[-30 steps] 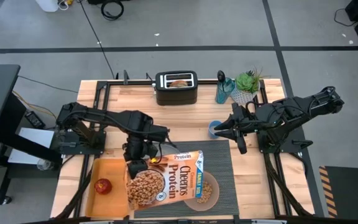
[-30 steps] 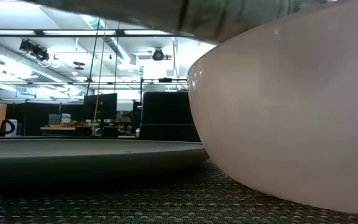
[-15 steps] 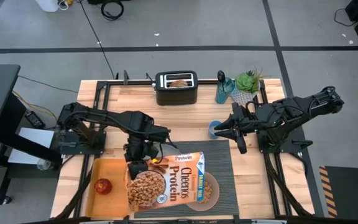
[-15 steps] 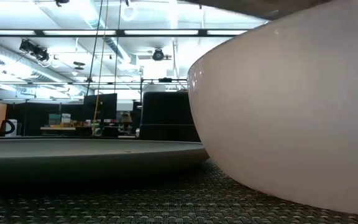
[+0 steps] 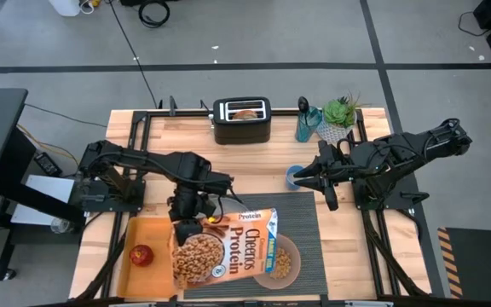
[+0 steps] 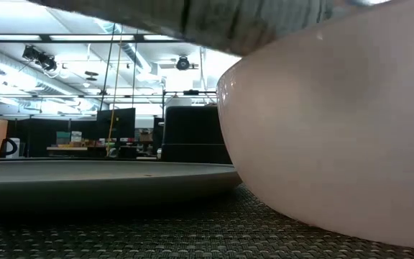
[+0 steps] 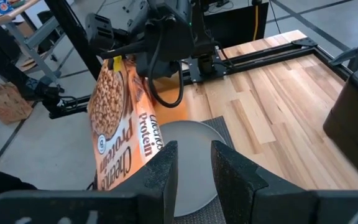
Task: Arrange a breakfast setting
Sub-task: Pour the cereal from the cereal box into the orange bowl
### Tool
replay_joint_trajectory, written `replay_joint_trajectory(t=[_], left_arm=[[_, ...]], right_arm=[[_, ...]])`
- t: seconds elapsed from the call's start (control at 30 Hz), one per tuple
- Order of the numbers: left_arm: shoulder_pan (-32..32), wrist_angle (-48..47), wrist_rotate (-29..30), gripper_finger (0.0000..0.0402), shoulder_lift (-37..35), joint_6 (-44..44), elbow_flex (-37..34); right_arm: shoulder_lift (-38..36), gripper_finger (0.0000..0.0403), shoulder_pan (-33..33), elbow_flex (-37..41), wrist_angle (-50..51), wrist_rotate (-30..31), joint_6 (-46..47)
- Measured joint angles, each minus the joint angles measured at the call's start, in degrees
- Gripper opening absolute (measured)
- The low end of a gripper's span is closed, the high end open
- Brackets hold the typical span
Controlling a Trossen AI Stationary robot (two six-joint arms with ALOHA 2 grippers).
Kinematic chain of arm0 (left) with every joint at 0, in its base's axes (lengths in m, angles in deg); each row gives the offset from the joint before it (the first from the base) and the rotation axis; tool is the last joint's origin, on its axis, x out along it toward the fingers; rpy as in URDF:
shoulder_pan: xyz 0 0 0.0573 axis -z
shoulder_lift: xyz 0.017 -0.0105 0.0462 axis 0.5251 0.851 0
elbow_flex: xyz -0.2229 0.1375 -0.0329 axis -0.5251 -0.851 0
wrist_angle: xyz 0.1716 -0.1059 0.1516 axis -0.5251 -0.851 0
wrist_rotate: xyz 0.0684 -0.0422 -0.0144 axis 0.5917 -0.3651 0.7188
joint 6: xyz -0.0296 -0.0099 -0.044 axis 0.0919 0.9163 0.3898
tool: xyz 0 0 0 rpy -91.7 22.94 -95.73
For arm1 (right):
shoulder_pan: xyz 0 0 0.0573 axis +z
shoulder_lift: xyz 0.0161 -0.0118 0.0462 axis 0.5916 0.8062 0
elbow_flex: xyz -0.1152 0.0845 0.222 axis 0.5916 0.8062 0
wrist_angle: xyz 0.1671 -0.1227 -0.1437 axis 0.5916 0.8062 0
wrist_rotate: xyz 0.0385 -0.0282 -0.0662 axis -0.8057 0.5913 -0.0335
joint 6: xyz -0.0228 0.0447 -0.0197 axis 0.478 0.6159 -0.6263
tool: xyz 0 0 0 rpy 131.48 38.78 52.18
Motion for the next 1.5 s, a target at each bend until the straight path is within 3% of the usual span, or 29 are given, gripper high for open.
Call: replay_joint_trajectory(t=[1.2,1.5], left_arm=[[-0.97,-1.71,0.89,0.0181,-0.04,2.10,0.95],[-1.32,-1.74,5.03,0.0181,-0.11,3.82,5.07]], right_arm=[[0.00,0.0103,0.00,0.00,-0.22,0.42,-0.34],[0.00,0.0103,-0.02,0.00,-0.20,1.86,-0.69]])
